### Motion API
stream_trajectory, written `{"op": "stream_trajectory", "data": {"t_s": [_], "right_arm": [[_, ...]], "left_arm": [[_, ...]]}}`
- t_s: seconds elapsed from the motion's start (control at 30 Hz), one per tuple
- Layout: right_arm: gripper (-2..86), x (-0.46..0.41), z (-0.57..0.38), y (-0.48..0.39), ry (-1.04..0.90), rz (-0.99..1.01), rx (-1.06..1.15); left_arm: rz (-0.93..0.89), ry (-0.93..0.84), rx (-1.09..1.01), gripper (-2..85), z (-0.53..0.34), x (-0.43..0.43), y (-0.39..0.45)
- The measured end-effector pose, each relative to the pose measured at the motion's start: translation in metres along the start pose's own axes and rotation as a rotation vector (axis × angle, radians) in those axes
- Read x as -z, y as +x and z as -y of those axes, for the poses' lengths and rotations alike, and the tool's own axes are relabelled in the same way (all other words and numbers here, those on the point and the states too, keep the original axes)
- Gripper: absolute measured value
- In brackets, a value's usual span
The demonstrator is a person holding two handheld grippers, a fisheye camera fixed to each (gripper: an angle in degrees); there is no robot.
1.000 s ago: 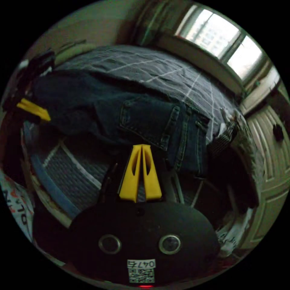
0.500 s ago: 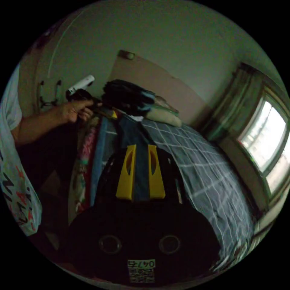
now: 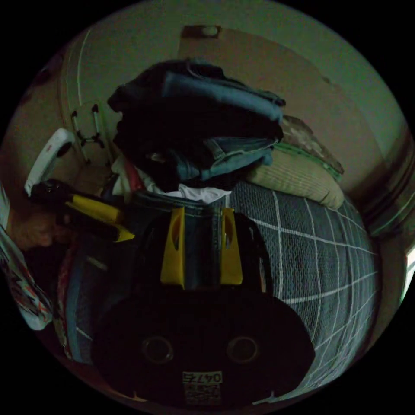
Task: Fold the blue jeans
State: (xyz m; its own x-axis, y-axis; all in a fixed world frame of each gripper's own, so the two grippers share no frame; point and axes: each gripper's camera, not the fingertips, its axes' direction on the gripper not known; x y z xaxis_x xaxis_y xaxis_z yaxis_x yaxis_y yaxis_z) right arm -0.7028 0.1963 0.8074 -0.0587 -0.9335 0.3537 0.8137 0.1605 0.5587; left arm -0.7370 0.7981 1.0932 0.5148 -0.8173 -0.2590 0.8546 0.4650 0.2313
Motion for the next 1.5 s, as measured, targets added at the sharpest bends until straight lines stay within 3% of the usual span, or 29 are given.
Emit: {"op": "stream_trajectory", "data": {"t_s": [0.27, 0.4, 0.63, 0.73, 0.9, 1.1, 1.5], "right_arm": [[9.7, -0.114, 0.033, 0.052, -0.119, 0.201, 0.058], [8.6, -0.147, 0.034, 0.066, -0.145, 0.315, 0.070], [5.7, -0.126, 0.009, 0.074, -0.030, 0.302, 0.084], [5.1, -0.082, -0.019, 0.085, 0.111, 0.349, 0.069], [4.5, 0.024, -0.111, 0.108, 0.275, 0.330, 0.045], [3.3, 0.124, -0.266, 0.131, 0.230, 0.293, -0.043], [1.3, 0.260, -0.580, 0.140, 0.209, 0.273, -0.334]], "left_arm": [[-0.056, 0.022, 0.049, 13.1, 0.003, -0.001, -0.022], [-0.078, 0.029, 0.084, 2.4, -0.002, -0.003, -0.022], [-0.110, 0.082, 0.019, 0.1, -0.023, -0.004, 0.018], [-0.176, 0.119, -0.081, -0.1, -0.040, 0.003, 0.055], [-0.239, 0.110, -0.250, -0.1, -0.081, 0.005, 0.141], [-0.270, 0.039, -0.453, 0.0, -0.159, -0.030, 0.290], [-0.224, -0.130, -0.648, 2.1, -0.300, -0.154, 0.551]]}}
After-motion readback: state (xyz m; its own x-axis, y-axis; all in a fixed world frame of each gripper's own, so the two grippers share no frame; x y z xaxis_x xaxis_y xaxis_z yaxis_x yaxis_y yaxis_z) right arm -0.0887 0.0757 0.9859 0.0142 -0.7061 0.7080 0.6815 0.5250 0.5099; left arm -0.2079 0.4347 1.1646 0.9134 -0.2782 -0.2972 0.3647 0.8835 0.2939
